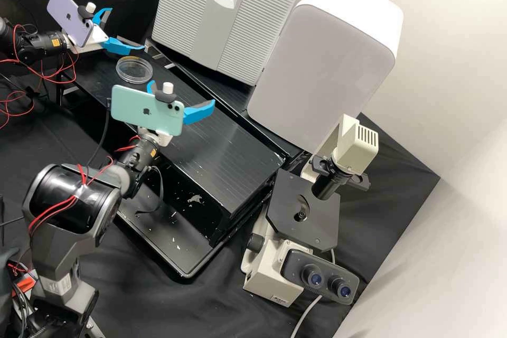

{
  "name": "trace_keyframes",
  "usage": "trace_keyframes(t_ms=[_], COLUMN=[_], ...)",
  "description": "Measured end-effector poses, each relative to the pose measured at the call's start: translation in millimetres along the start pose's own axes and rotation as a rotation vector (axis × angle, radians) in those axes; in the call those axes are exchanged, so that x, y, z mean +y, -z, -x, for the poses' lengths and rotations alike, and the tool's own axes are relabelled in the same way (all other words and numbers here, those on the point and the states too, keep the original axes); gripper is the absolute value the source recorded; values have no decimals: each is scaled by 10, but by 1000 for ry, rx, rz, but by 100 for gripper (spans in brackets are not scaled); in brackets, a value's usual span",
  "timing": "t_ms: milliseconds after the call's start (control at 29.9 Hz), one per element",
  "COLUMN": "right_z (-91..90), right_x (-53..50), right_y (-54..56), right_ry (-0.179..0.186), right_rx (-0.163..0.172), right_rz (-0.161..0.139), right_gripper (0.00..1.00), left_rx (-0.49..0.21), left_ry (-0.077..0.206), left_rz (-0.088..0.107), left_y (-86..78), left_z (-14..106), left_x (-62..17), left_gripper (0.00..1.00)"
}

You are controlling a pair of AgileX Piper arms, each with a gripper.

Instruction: Slide the petri dish to the right

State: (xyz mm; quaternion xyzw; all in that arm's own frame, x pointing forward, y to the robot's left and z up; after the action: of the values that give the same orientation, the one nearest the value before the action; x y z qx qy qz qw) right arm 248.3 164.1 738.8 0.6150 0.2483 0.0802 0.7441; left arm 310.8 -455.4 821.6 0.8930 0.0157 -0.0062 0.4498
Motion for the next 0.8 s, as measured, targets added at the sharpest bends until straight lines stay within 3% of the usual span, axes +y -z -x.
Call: trace_keyframes(t_ms=[234,301,435,703,804], right_z=[-103,-128,-205,-376,-421], right_x=[-29,-37,-40,-102,-152], right_y=[364,429,512,573,590], right_ry=[12,22,44,101,126], right_rx=[112,128,138,123,129], right_rz=[7,4,-11,-115,-137], right_gripper=[100,100,100,100,100], left_rx=[0,0,0,0,0], left_ry=[0,0,0,0,0], left_rz=[0,0,0,0,0], left_y=[0,0,0,0,0], left_z=[0,0,0,0,0], left_x=[0,0,0,0,0], left_gripper=[100,100,100,100,100])
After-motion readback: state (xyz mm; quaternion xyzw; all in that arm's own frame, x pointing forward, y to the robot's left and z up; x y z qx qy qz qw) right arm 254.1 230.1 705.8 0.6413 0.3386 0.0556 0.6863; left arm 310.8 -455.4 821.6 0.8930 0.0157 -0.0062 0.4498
